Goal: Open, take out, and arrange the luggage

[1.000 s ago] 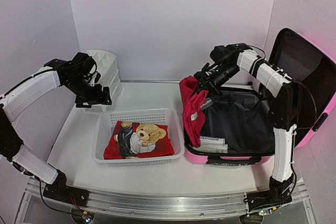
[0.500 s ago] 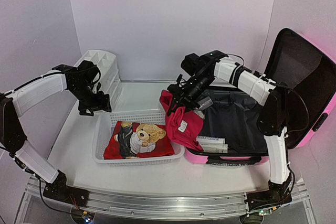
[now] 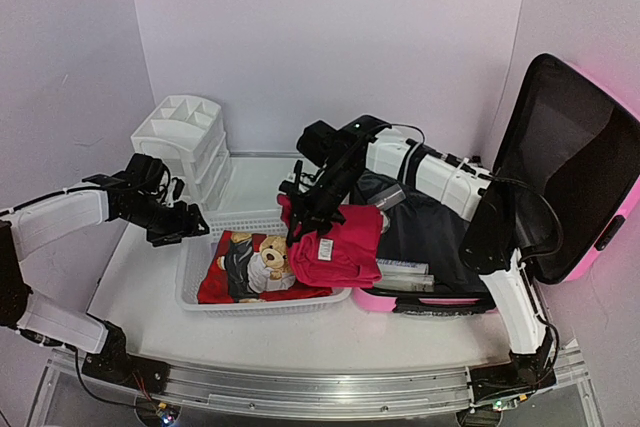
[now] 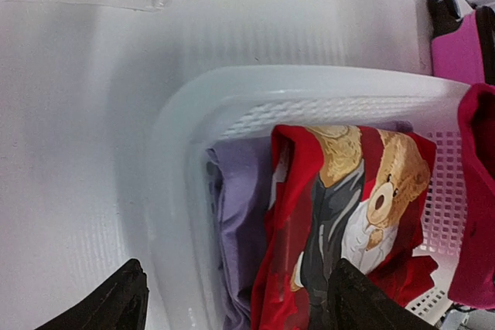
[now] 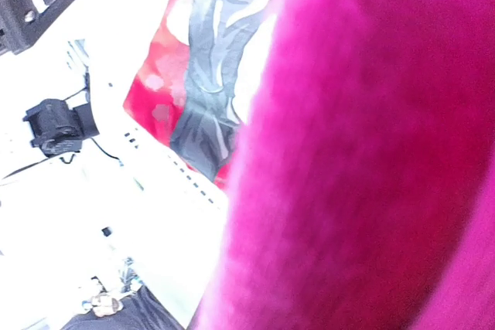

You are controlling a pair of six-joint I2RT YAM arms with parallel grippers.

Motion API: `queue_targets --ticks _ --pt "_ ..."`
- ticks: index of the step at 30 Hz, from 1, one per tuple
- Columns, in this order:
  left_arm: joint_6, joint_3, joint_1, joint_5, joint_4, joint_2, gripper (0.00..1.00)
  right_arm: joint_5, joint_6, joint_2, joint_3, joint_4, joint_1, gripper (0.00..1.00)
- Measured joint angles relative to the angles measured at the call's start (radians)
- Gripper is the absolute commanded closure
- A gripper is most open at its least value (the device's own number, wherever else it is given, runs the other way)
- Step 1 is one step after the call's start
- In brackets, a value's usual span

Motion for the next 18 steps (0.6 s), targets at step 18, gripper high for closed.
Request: queue_targets --ticks 18 --pt "-0.058 -0.104 0.016 0.122 0.206 0.000 0.27 0.068 0.009 0.070 0.067 0.069 0.104 1.00"
